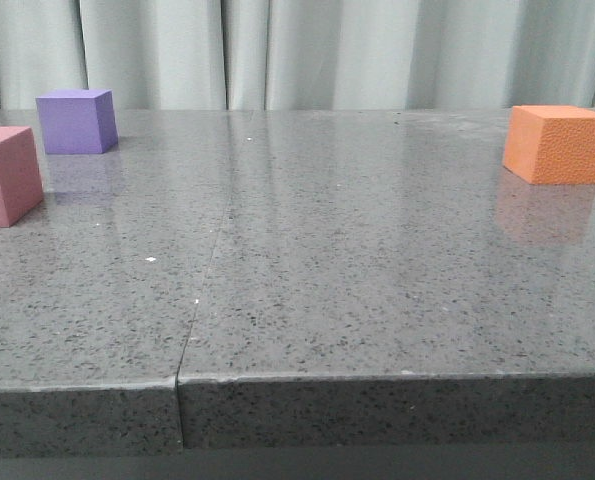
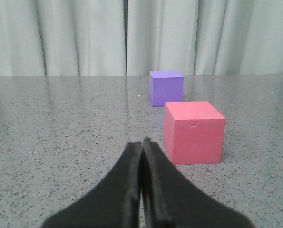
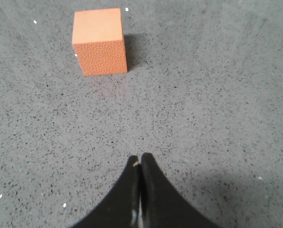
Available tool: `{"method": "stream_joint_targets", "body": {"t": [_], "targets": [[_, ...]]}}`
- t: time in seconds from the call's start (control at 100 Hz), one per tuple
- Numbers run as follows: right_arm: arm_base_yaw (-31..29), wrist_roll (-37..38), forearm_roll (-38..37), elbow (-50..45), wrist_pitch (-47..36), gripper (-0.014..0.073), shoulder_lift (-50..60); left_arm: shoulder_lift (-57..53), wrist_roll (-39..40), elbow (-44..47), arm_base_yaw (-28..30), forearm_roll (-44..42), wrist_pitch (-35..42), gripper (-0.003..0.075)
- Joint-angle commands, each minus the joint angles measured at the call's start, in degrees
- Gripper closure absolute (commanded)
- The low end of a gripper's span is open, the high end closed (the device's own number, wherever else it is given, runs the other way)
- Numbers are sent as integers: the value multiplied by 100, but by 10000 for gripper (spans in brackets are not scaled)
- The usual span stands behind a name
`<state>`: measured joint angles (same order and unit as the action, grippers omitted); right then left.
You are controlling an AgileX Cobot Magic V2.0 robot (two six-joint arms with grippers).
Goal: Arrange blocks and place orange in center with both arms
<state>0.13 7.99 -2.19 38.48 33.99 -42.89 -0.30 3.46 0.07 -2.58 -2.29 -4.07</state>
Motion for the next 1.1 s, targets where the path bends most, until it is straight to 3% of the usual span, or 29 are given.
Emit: {"method": "stream_joint_targets", "body": {"t": [0.0,0.06,0.18,0.28,0.54,1.09], "targets": [[-31,-61,-85,571,-173,534,-520,-175,2,225,3,55,471,741],[-31,-61,-85,832,-125,421,-831,-175,2,225,3,55,471,741],[-31,-61,68,1409,68,83,-1449,-175,2,225,3,55,471,741],[-31,-61,266,2021,602,-73,-1954,-175,2,225,3,55,471,741],[-26,-73,403,3758,2098,-22,-3418,-175,2,225,3,55,471,741],[165,-315,789,6776,3727,-16,-6097,-175,2,225,3,55,471,741]]}}
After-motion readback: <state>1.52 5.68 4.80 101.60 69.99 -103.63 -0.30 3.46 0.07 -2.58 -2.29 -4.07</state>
